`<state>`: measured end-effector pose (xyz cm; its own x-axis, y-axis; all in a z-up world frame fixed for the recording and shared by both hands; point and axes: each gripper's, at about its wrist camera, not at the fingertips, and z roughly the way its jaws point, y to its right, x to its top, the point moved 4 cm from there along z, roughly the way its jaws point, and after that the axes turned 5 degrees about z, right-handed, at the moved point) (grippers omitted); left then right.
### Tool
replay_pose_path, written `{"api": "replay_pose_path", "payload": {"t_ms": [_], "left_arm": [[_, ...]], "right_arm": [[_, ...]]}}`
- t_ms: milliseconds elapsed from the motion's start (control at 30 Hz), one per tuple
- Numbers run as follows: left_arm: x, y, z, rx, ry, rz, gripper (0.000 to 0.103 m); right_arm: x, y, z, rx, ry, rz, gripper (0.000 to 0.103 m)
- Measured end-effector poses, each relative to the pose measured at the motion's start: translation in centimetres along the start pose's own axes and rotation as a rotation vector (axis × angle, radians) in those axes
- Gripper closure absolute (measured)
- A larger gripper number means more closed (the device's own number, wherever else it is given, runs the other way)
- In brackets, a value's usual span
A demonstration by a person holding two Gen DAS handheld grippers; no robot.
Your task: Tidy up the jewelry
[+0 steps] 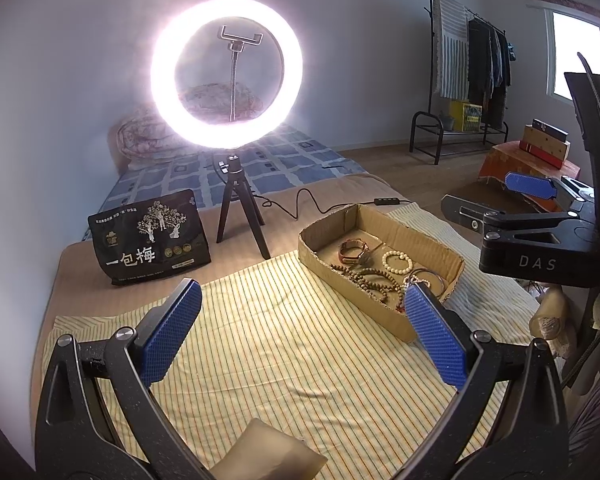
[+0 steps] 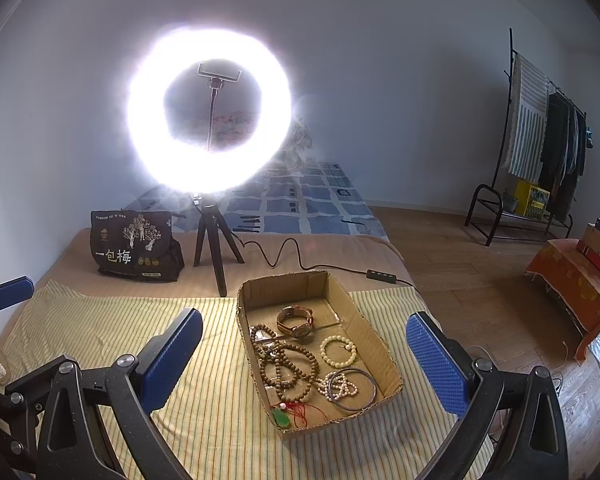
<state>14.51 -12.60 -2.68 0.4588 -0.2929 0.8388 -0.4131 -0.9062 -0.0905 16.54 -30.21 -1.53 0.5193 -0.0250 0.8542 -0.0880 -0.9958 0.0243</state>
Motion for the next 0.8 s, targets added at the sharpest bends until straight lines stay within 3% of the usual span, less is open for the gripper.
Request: {"api": "replay_pose_path", "payload": {"t_ms": [800], "left_arm": [[-0.24,-0.58,-0.15,0.046,0.011,-0.027,0.0]], "right_arm": [[-0.12,0.06,0.02,-0.002,-0.002,-0.001,0.0]]}}
